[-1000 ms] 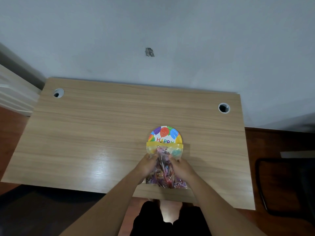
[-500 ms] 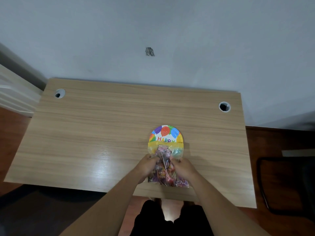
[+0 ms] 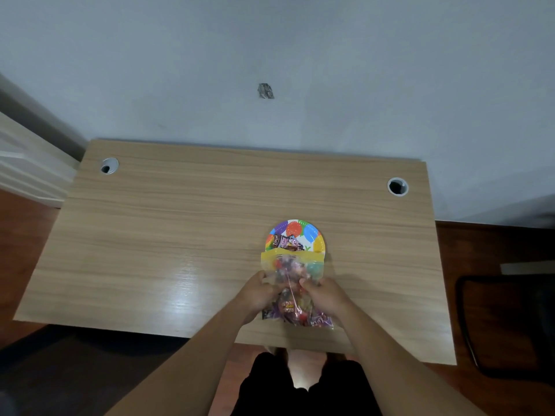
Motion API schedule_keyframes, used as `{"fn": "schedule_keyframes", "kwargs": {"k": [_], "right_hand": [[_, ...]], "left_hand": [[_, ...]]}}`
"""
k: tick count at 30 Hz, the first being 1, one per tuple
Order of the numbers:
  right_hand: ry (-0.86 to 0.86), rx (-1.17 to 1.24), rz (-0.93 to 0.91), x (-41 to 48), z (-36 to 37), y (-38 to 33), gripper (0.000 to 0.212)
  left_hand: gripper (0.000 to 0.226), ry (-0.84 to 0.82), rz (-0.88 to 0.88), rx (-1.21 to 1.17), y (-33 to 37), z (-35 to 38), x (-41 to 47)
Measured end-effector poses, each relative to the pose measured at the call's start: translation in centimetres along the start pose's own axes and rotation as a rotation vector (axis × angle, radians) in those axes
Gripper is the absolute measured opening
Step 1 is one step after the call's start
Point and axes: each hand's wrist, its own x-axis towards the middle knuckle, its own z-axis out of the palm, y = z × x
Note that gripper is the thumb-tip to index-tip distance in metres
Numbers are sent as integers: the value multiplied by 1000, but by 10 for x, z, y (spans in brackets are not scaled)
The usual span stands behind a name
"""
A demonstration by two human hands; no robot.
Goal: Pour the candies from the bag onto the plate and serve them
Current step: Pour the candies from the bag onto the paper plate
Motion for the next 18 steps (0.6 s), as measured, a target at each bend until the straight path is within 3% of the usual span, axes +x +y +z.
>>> {"fn": "schedule_keyframes", "kwargs": {"k": [5,9,14,18], "right_hand": [[19,-10,16,1,3,7,46],[-23,76,2,0,3,10,26],[-4,78,1,-3,-1,6,21],[6,91,-29,-9,-5,0,16]], "left_hand": [[47,33,12,-10,-8,-2,3],[50,42,8,14,-9,-3,2],[58,20,-13,-45,-7,-5,-1],[47,2,-32,-87,-3,-8,-4]]}}
